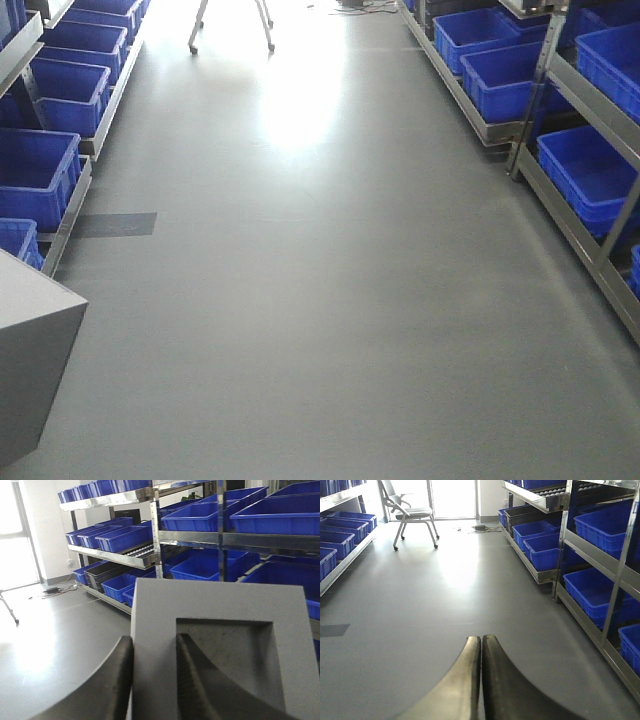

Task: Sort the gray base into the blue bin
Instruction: 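Drive down the aisle between shelves of blue bins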

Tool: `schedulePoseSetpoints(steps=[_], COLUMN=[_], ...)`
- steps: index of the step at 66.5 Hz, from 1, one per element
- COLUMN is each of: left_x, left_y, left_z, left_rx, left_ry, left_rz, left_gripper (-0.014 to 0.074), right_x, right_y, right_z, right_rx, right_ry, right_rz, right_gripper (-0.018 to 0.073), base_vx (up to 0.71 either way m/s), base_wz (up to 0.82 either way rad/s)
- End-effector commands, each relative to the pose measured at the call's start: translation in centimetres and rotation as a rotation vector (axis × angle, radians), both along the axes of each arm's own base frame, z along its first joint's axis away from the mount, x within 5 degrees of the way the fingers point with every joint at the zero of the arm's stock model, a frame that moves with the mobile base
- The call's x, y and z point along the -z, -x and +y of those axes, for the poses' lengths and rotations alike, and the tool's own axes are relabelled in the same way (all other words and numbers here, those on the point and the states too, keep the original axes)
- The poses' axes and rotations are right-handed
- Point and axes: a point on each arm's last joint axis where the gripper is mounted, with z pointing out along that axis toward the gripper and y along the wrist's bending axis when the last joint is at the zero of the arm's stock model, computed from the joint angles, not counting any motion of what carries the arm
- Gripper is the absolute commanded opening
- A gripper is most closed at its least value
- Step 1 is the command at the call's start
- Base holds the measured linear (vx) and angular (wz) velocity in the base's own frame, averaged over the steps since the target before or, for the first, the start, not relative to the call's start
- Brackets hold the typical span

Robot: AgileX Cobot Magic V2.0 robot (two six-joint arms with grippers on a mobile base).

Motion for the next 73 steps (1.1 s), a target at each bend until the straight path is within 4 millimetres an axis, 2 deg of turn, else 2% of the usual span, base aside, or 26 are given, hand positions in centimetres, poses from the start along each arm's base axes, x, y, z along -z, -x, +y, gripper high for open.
schedulePoseSetpoints(steps=[1,73], left_x=[-1.8,-1.8], left_y=[0.19,0.19], left_z=[0.1,0.1], left_rx=[0.005,0.005], left_ry=[0.076,0.076], left_rz=[-0.105,-0.105], left_gripper=[0.002,0.002], right_x=[-0.48,-0.48], right_y=[-0.21,-0.21], right_z=[-0.04,-0.04], right_rx=[0.002,0.002], right_ry=[0.018,0.018], right_rz=[-0.052,-0.052], right_gripper=[-0.0005,-0.0005], base_vx=[0.45,0.43], base_wz=[0.09,0.08])
